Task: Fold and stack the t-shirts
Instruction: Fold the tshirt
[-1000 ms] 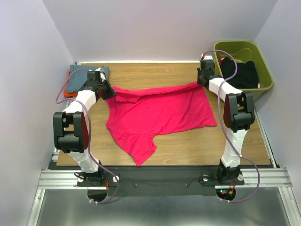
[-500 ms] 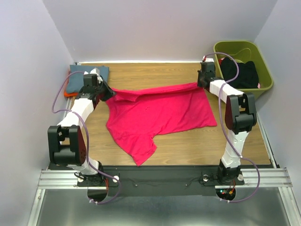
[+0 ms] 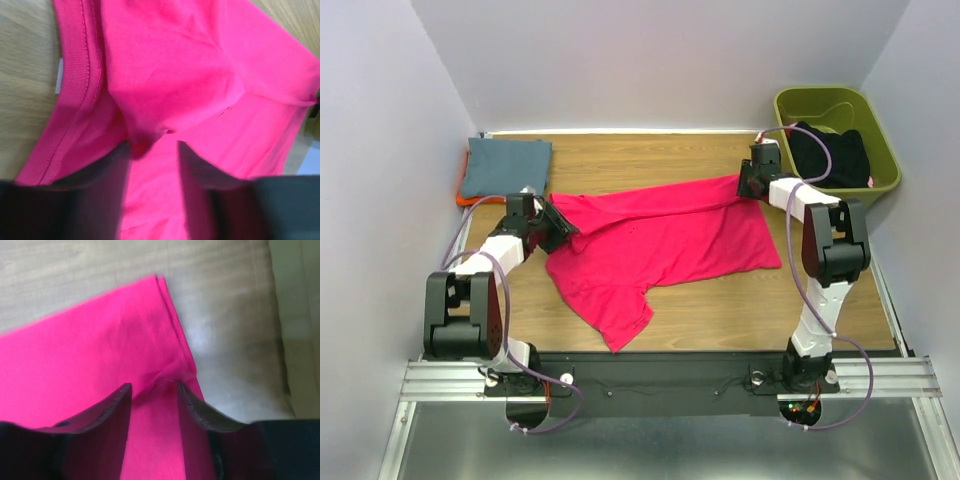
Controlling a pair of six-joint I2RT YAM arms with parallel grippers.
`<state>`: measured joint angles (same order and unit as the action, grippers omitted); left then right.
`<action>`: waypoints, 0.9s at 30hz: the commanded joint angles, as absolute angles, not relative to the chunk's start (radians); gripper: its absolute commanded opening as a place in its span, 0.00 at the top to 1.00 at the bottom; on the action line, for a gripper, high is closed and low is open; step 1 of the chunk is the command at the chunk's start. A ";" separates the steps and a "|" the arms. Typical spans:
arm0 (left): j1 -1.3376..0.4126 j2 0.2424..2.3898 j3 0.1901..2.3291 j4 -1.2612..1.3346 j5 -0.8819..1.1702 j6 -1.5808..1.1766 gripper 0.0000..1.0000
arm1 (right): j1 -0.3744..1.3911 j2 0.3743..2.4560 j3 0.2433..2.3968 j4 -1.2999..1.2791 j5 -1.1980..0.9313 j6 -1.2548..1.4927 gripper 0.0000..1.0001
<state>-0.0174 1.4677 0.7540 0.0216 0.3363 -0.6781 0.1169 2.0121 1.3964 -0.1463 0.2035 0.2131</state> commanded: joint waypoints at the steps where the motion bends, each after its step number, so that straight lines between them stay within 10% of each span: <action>1: -0.011 1.338 0.784 0.031 0.264 -0.655 0.38 | 0.107 1.878 1.377 -0.129 0.169 0.219 0.48; 3: -0.008 1.315 0.831 0.002 0.195 -0.629 0.21 | 0.106 1.853 1.391 -0.140 0.155 0.216 0.47; 10: -0.008 1.508 1.050 -0.060 0.150 -0.529 0.20 | 0.094 1.920 1.500 -0.146 0.084 0.247 0.52; 27: -0.008 1.893 1.256 -0.100 0.020 -0.522 0.61 | 0.060 2.163 1.629 -0.146 -0.037 0.321 0.60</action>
